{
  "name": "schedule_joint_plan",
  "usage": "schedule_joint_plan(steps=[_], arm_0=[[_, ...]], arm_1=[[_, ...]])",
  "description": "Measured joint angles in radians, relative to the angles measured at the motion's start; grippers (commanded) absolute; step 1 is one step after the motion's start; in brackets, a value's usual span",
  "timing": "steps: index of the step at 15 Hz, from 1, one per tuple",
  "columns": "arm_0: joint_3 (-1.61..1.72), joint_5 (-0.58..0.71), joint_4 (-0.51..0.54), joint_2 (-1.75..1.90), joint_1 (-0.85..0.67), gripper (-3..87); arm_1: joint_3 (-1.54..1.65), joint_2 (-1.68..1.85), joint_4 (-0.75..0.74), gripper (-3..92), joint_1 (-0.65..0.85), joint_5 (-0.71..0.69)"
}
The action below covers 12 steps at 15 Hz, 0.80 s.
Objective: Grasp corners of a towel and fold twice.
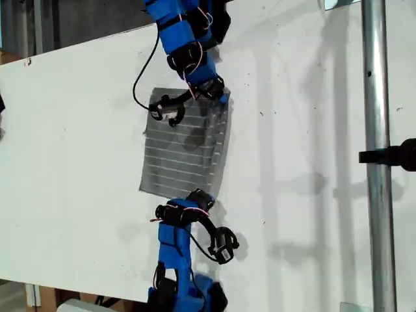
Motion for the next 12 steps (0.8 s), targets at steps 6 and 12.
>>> schedule_joint_plan(steps=[6,12], arm_0=[[0.026,0.011,0.009,0.04,0.081,-2.9],[0.052,0.311,-0.074,0.135,-0.155,-2.9]], arm_1=[[-0.296,-0.227,-0.032,-0.2,-0.183,0.041],[-0.572,-0.351,0.653,-0.2,0.183,0.107]])
